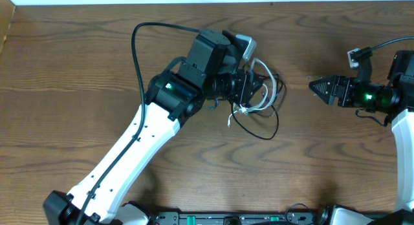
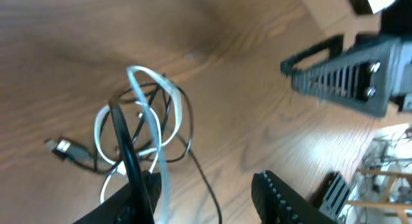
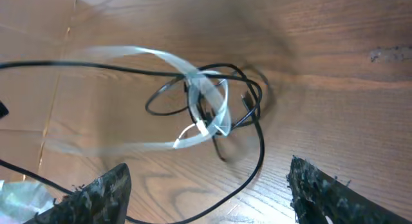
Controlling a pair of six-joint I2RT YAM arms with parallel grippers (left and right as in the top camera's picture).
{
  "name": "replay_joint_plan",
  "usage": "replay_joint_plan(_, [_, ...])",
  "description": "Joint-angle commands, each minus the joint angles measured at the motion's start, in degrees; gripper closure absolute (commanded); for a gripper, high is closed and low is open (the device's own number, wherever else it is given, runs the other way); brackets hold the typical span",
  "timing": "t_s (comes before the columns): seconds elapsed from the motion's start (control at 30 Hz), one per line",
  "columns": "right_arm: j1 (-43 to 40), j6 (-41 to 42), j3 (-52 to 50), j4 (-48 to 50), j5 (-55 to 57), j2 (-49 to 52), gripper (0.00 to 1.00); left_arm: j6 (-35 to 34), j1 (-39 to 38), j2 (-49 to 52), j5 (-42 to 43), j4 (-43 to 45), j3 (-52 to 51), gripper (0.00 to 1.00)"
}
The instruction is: Untangle cables
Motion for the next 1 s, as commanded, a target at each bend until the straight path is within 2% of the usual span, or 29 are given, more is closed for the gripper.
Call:
replay_joint_plan(0.0, [0.6, 0.5, 0.0, 0.0, 0.0, -0.2, 0.24, 4.1, -0.2, -1.3, -1.8, -3.3, 0.4, 0.49])
replay_joint_plan(0.23, [4.7, 0.8, 0.0, 1.3, 0.9, -0.2, 0.21, 5.6, -0.2, -1.4, -3.0, -4.1, 1.3, 0.44])
replay_joint_plan(0.33, [7.5, 4.0, 0.0, 2.7, 4.1, -0.1, 0.20, 5.6, 0.0, -1.4, -3.3, -4.7, 2.7, 0.43])
replay_joint_plan(0.5, [12.3, 4.6, 0.0, 4.9, 4.8, 0.4, 0.19, 5.5, 0.1, -2.6, -8.1, -6.5, 5.4, 0.43])
replay_joint_plan(0.77, [17.3, 5.2, 0.0, 5.6, 6.7, 5.1, 0.19, 4.2, 4.7, -6.9, -5.4, -9.4, 8.0, 0.44])
replay_joint_plan(0.87, [18.4, 5.4, 0.0, 6.0, 6.6, 6.8, 0.19, 4.0, 6.3, -8.5, -5.3, -9.4, 9.3, 0.50])
replay_joint_plan(0.9, [18.8, 5.4, 0.0, 6.2, 6.6, 7.3, 0.19, 4.0, 6.8, -9.1, -5.3, -9.4, 10.1, 0.55])
replay_joint_plan(0.97, [19.6, 5.4, 0.0, 6.7, 6.7, 8.2, 0.19, 4.0, 7.4, -10.1, -5.3, -9.3, 12.5, 0.73])
